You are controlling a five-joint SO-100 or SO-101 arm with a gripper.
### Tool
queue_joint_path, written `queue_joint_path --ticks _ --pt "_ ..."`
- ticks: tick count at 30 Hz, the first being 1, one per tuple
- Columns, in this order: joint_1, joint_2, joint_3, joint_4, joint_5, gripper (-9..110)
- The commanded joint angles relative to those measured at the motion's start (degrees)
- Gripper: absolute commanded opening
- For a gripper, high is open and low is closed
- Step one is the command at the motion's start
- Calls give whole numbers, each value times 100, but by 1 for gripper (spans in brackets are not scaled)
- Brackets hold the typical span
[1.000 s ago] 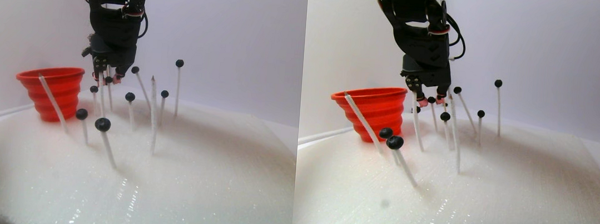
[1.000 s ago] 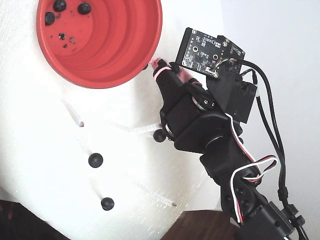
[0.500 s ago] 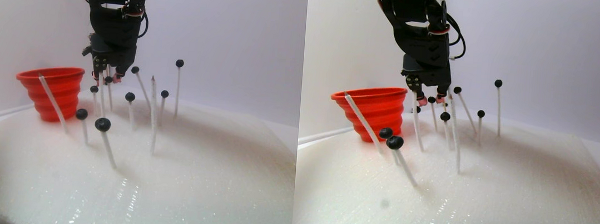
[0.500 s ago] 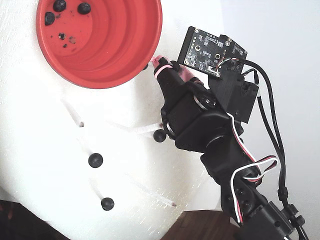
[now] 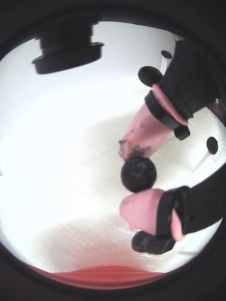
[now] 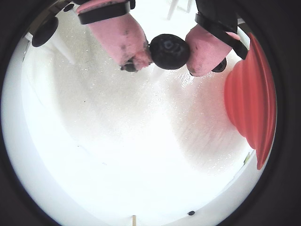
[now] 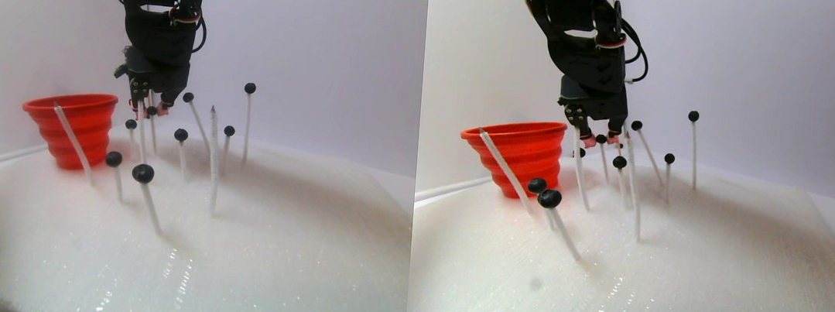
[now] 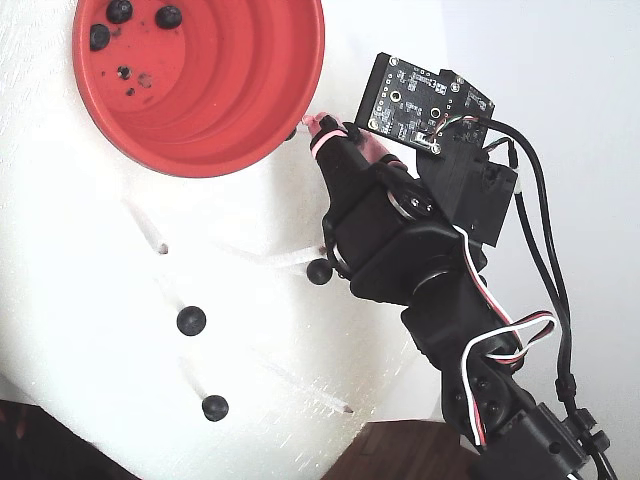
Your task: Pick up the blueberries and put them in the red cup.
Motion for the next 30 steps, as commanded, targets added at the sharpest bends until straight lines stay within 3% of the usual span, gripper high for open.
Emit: queue_joint_path --ticks 1,30 --pt "-149 562 -123 -132 -18 13" --pt "-229 1345 422 -9 -123 12"
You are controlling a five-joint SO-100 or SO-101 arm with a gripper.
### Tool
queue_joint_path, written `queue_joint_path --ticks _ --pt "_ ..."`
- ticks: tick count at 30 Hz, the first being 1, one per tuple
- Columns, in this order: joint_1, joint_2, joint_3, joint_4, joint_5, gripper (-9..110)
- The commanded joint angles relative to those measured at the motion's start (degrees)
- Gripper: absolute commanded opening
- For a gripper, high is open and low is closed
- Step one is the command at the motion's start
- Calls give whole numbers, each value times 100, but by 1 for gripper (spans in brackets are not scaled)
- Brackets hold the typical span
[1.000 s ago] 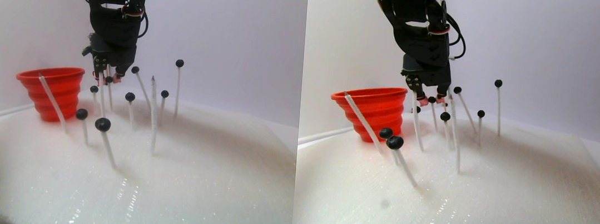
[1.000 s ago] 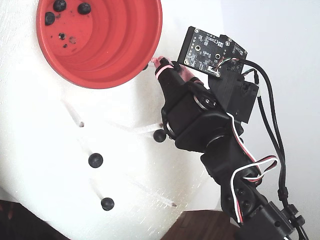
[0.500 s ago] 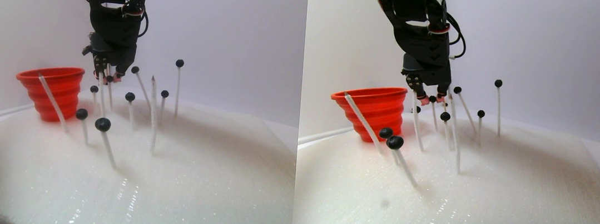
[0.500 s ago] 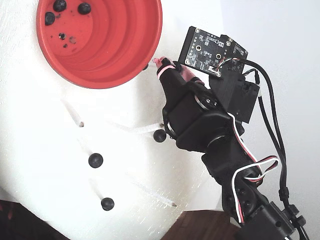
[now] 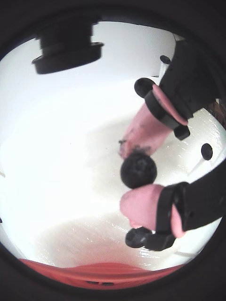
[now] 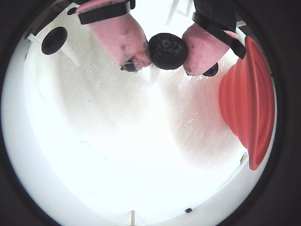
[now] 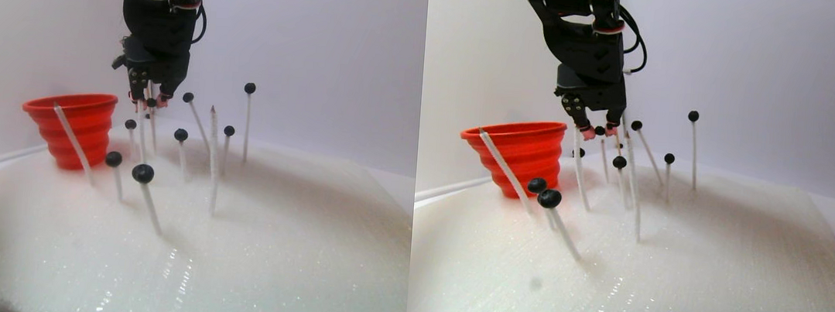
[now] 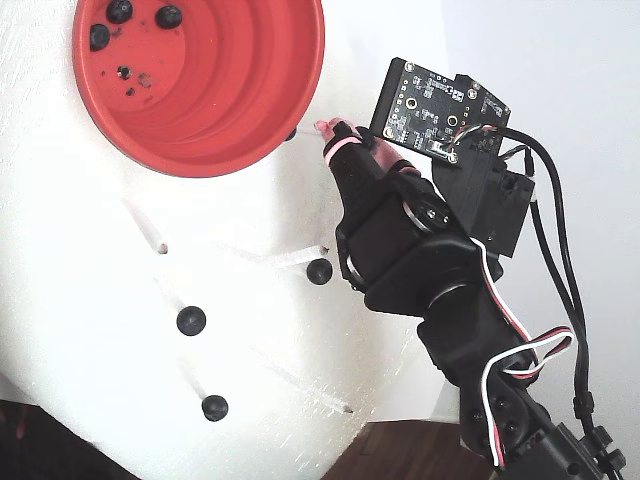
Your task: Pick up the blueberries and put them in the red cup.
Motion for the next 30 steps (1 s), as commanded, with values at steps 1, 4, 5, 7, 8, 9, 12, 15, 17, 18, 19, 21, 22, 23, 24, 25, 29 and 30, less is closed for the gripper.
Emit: queue_joint_path --ticks 1,4,5,7,8,9,12,15,17,18,19,21,22,23,24,25,29,30 --pt "-202 782 -35 -18 -53 12" --pt "-229 888 35 0 -53 12" --pt "-237 923 70 9 -53 12" --pt "-272 1028 123 70 -35 12" --pt "-281 1099 158 105 -26 12" --pt "-290 1151 202 105 -18 12" --pt "-334 1292 299 149 -18 12" --pt "-360 1424 387 202 -18 12" --pt "-378 1521 448 237 0 12" --pt "-387 1573 483 264 0 12" --pt "-396 1617 527 272 0 12" --pt "-413 1705 580 316 0 12" --pt "-422 1767 615 352 18 12" --pt "-431 1811 633 378 26 12" --pt "-439 1837 659 413 35 12" --pt "-448 1881 686 422 35 12" --pt "-510 2039 791 475 62 12" --pt "-527 2092 809 510 70 12"
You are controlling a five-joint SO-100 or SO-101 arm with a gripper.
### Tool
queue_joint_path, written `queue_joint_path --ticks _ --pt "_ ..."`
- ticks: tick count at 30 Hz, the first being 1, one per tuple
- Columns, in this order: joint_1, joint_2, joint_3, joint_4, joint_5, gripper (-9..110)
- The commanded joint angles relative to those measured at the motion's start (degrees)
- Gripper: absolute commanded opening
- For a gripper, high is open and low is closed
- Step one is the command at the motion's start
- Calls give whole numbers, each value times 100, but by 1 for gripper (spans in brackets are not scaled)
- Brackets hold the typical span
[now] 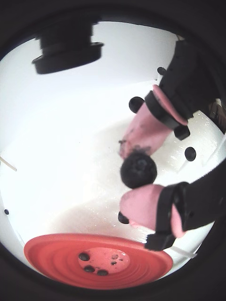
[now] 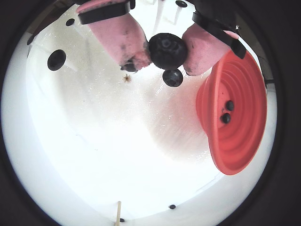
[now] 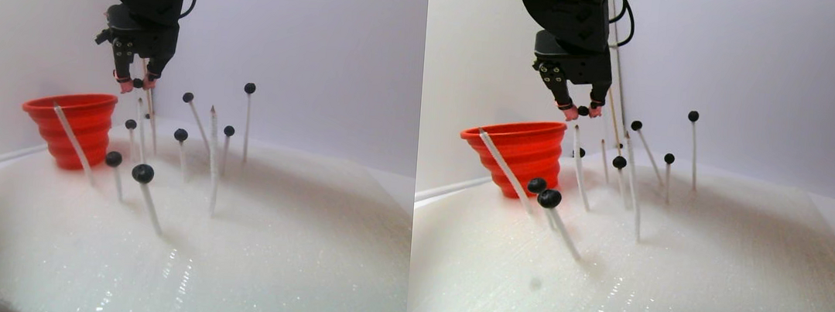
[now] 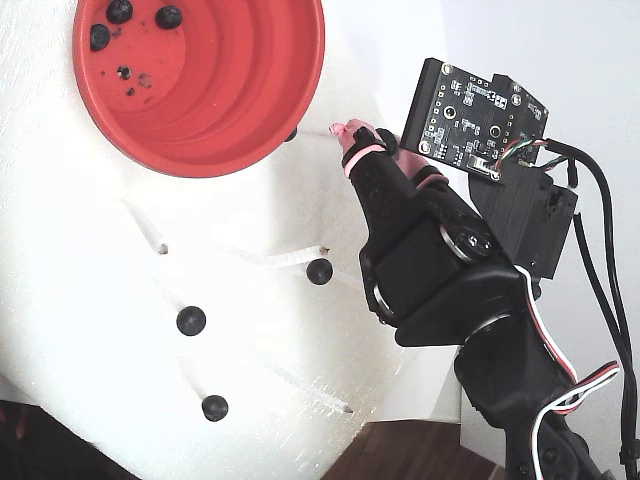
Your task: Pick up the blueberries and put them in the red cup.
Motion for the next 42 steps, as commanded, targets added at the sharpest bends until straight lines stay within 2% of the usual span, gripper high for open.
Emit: queue_joint_path --ticks 1,24,42 --pt "-211 826 -44 70 105 12" --pt "-905 1538 387 492 281 12" --pt "-1230 791 114 255 378 12"
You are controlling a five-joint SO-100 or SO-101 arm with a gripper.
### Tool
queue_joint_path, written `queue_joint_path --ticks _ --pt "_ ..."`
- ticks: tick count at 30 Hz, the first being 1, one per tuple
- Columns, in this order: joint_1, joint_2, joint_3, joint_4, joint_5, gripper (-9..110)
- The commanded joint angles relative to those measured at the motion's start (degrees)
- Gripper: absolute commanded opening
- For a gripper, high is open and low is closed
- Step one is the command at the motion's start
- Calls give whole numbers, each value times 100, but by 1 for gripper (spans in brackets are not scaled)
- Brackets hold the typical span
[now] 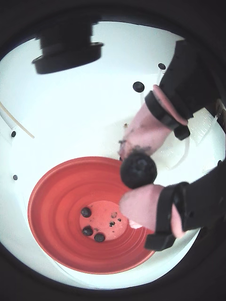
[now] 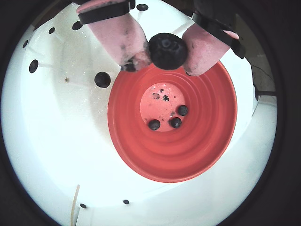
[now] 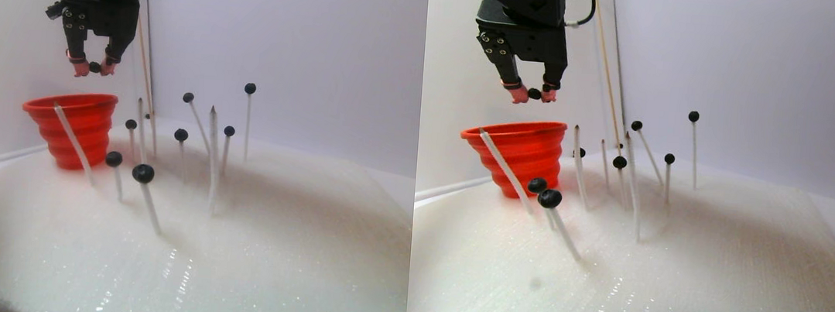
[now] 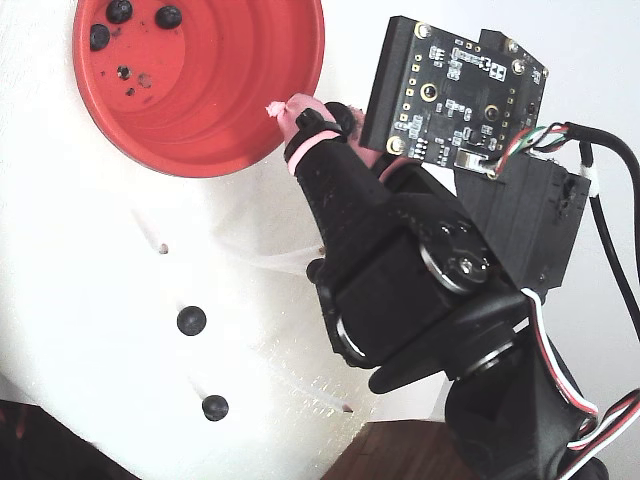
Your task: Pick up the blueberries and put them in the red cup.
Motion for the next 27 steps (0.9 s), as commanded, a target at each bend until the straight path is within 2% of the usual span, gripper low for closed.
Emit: queue_joint_path --ticks 1,12,27 --pt "-255 0 -369 -237 70 13" --pt "-272 -360 -466 -606 149 21" --pt "123 -18 -360 -492 -26 19"
